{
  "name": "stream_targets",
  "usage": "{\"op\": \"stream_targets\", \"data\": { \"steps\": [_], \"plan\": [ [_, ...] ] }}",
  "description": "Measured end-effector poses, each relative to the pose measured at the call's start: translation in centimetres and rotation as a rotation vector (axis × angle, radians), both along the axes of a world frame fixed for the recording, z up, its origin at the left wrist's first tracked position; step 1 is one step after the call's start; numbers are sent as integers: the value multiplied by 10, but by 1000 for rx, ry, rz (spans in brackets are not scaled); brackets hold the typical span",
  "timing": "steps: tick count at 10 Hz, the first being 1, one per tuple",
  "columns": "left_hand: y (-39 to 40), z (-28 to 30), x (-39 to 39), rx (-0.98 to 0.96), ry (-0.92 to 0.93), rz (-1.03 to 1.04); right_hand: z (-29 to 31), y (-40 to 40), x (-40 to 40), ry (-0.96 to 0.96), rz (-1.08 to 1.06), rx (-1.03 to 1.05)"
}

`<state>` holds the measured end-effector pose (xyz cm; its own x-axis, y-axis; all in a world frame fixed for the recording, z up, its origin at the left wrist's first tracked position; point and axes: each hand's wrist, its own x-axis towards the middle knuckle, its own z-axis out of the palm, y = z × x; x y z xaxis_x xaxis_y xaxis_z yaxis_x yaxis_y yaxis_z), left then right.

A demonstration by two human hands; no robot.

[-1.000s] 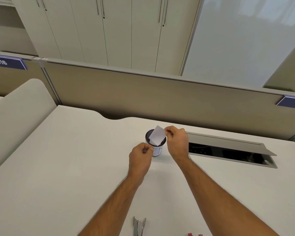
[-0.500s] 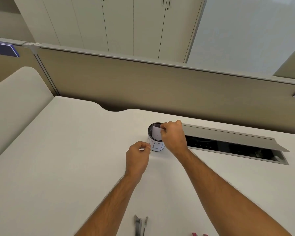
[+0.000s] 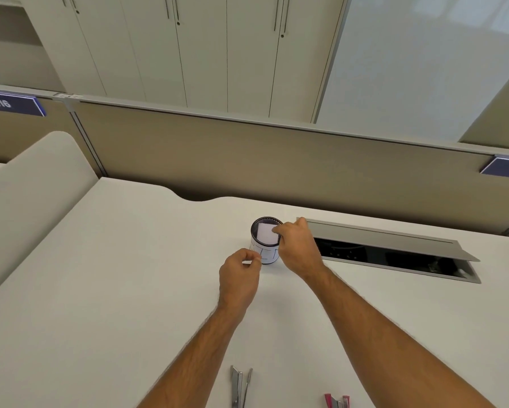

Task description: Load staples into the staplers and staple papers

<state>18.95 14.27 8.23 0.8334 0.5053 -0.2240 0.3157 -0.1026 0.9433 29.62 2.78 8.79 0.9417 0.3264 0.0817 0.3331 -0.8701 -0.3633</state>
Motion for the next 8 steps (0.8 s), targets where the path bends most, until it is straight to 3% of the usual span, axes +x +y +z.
{"op": "stream_targets", "data": {
  "steps": [4,7,8],
  "plan": [
    [16,-7,-5,8,13,45,-5,29,11,193,21,-212],
    [17,-11,-5,-14,19,34,-7,29,13,107,19,-162],
    [15,-10,-6,-10,31,24,-3,24,8,-60,-42,-41]
  ]
}}
